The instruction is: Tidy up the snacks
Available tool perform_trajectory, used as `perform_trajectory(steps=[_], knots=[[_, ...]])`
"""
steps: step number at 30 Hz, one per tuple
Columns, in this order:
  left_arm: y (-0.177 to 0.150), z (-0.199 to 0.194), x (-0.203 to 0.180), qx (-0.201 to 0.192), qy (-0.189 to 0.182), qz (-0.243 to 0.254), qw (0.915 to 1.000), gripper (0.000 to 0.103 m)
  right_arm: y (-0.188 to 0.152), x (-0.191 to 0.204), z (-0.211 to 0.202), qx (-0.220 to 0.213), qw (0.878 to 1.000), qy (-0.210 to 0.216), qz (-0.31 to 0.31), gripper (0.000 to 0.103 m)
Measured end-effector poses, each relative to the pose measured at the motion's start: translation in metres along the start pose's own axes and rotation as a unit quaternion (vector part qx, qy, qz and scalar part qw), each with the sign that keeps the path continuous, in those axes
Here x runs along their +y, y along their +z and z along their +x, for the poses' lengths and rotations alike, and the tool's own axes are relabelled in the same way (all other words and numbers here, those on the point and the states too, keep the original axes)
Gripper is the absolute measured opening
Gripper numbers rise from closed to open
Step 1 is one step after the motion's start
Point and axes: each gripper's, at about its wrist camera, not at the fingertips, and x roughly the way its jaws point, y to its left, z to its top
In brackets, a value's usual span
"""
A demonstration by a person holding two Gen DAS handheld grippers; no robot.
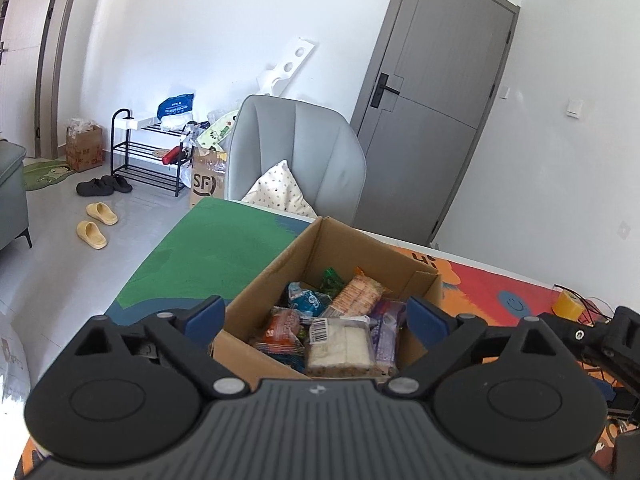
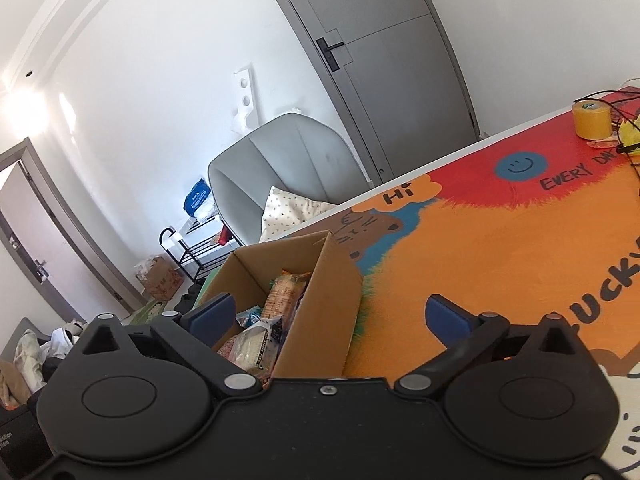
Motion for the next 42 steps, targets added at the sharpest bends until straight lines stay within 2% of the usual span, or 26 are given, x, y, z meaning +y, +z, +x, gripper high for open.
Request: perform_trajectory(steps=[10,14,26,32,37,42], knots=[[0.000,-0.030,-0.028,0.000,-0.033,0.049,0.9982,0.101,0.004,-0.019,-0.049,-0.019,1.000,-0.008,-0.013,0.103],[0.000,-0.043,-0.031,-0.003,-0.034,0.067,0.9971,0.102,0.003,-0.020,-0.063,-0.021,0.999,-0.013,-0.027,0.103],[0.003,-0.071,-0.021,-0.001,-0.043,0.097,0.9943,0.102,-0.003,-0.011,-0.098,-0.022,0.997,-0.042,-0.064,0.103],[0.006,-0.086,-0.018,0.007,-0.046,0.115,0.9922,0.102,-0.005,-0.015,-0.110,-0.010,0.997,-0.051,-0.061,0.103],[0.006,-0.098,-0.020,0.007,-0.045,0.130,0.9904,0.102,-0.003,-0.014,-0.125,-0.017,0.996,-0.068,-0.063,0.103],[0.006,-0.107,-0.022,0.009,-0.049,0.153,0.9870,0.102,-0.004,-0.016,-0.140,-0.015,0.995,-0.066,-0.067,0.103]])
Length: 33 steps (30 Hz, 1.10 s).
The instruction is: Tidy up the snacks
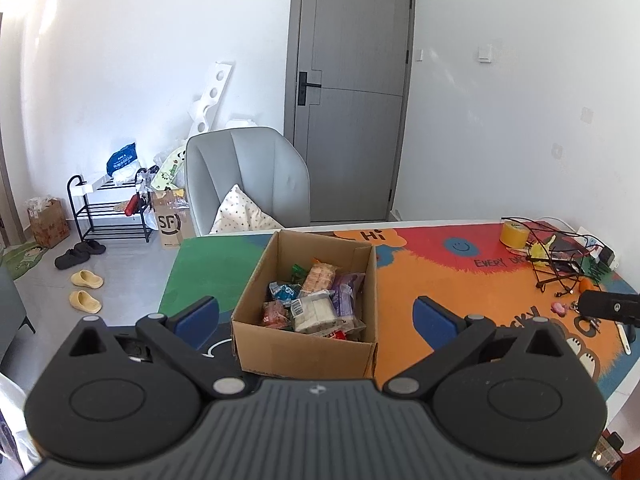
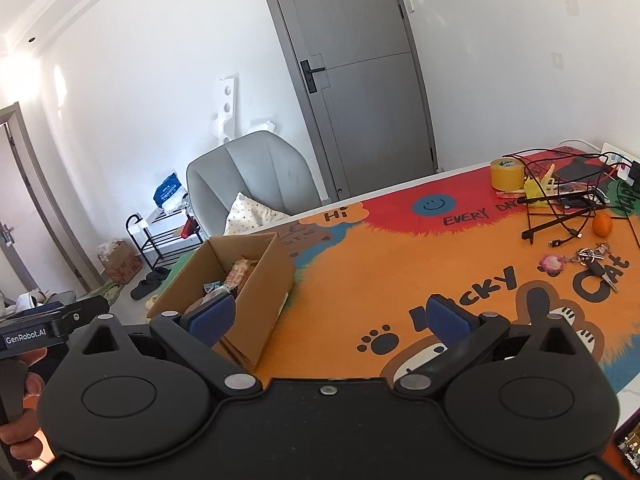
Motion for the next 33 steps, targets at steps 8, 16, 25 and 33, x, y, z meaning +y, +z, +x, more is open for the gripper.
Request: perform_trajectory(steps=[8,16,25,33], knots=[[-0.004,-0.008,0.000,0.007,-0.003,0.019,0.9998,0.102,-0.003,-0.005,-0.012,0.009,1.000,-0.008,-0.016,0.103],[-0.006,-0.009,-0.004,0.015,-0.013,0.023,0.9995,0.102,-0.004,-0.002,-0.019,0.010,0.999,-0.010,-0.031,0.103],[-0.008,-0.007,-0.003,0.021,-0.017,0.023,0.9994,0.102,-0.007,0.005,-0.016,0.023,0.999,-0.011,-0.047,0.103],[-0.007,-0.005,0.000,0.025,-0.017,0.017,0.9994,0.102,-0.007,0.007,-0.016,0.024,0.998,-0.011,-0.054,0.103]])
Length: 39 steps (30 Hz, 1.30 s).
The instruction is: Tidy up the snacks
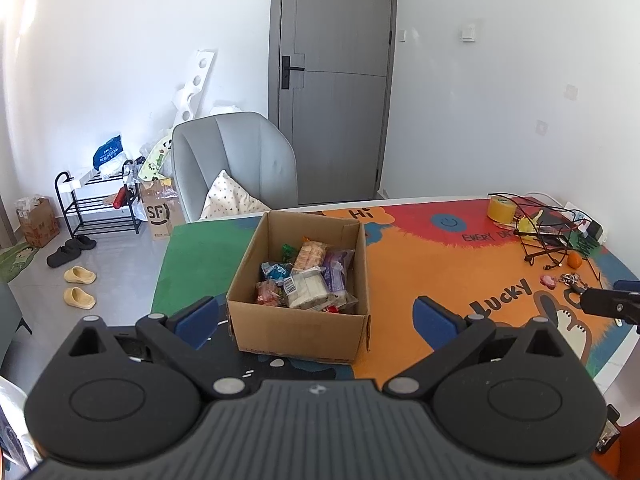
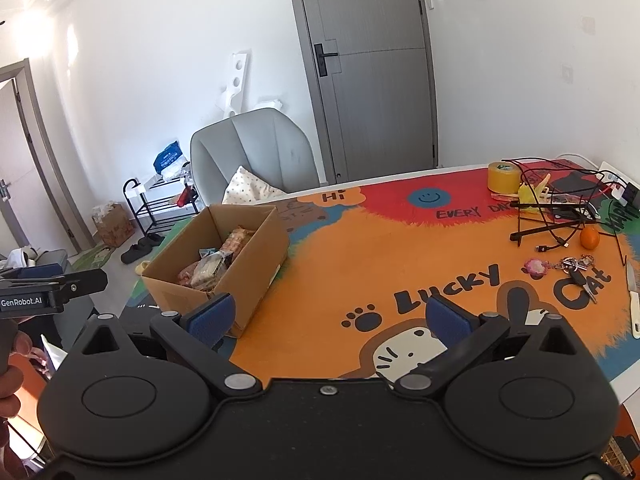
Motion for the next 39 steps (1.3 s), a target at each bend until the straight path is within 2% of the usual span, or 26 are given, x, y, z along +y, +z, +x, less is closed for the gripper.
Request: perform_trajectory(steps=[23,39], knots=[[0.001,-0.004,0.007,-0.002,0.001,-0.010,0.9999,0.102,0.005,0.012,0.001,0.006,1.000,0.006,-0.010,0.103],[0.001,-0.001,0.010,0.004,-0.001,-0.015,0.9999,0.102,0.006,0.007,-0.002,0.002,1.000,0.006,0.001,0.103]])
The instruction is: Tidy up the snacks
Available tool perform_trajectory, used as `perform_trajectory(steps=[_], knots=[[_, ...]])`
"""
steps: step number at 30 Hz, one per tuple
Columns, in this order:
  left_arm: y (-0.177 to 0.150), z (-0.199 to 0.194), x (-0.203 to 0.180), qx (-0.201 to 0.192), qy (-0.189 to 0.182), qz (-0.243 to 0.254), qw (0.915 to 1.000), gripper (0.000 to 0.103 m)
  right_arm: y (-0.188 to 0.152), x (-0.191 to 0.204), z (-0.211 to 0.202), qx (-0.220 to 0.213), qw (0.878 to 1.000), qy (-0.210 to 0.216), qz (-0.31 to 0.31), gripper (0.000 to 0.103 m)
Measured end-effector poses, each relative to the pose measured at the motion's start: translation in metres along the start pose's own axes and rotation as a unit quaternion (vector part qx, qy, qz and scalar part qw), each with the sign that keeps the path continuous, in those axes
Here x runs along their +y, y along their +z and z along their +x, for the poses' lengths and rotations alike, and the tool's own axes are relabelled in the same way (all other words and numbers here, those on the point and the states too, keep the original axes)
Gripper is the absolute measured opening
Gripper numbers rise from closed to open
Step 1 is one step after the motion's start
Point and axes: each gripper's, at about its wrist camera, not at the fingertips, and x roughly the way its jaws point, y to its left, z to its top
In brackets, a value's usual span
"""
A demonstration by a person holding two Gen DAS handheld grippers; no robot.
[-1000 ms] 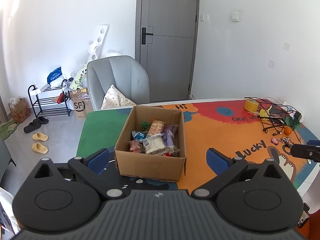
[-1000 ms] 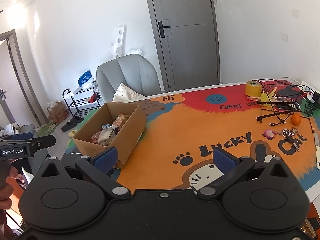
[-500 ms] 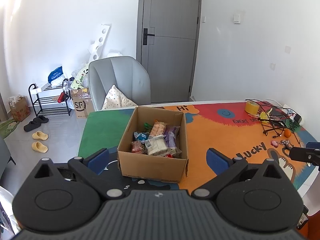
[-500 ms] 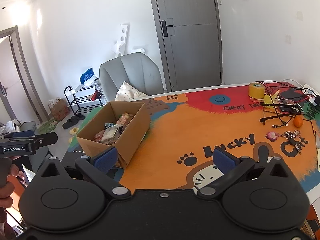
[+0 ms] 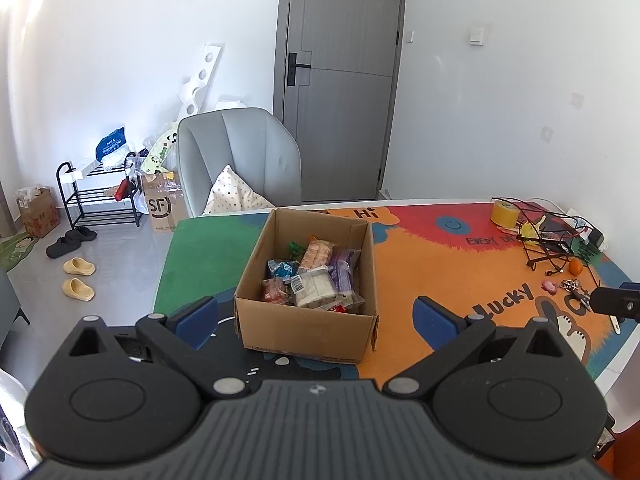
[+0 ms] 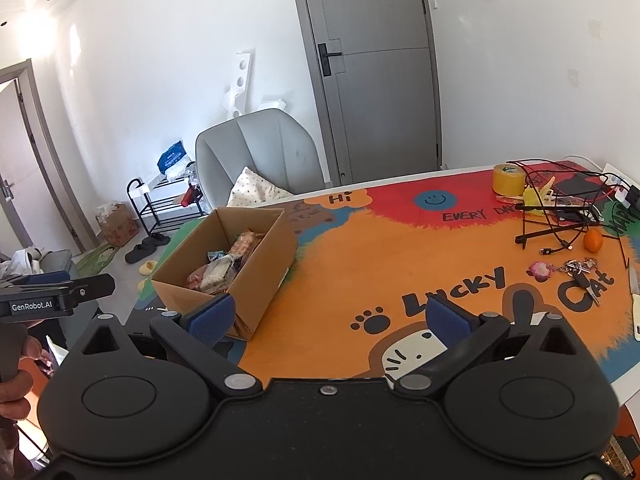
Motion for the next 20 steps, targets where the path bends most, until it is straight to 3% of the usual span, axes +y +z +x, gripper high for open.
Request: perform_trajectory(steps=[20], knots=[[-0.0019,0.0067,-0.0043,0.008,-0.005,0.001,1.0000,0.102,-0.0024,-0.0001,0.0034,0.006,1.000,-0.001,0.000,0.103]])
